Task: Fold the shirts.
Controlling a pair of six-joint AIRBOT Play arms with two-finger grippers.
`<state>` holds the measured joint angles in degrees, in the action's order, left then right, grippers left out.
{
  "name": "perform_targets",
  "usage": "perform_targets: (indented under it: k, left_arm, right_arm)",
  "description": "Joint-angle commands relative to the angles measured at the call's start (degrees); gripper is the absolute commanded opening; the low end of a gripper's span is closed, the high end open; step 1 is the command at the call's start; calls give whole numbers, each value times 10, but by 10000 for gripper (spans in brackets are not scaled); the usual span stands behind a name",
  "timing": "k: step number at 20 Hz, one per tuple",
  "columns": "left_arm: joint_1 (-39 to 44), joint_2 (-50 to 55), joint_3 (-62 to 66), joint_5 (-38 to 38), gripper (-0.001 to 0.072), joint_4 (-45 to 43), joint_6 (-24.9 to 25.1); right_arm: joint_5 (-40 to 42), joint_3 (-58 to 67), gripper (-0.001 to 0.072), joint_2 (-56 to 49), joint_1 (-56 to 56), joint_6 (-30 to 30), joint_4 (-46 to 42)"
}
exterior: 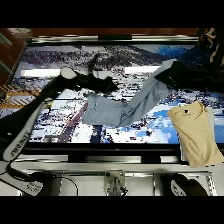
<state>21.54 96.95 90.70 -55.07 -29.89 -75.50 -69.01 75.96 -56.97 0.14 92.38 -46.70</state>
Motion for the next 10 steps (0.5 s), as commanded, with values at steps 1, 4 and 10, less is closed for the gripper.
perform_targets:
  k: [1,4,10]
  left_arm:
    - [-94,-115,1,-24,36,-112,-5]
    - [-186,-229,1,-24,37,-166,-17]
    - [-337,-378,0,-43,38,-173,-35]
  right_arm:
    - [104,0,60,-43,85,2,-13]
    - [218,0,61,-120,183,-1,14]
    - [325,0,73,-312,323,-27,124]
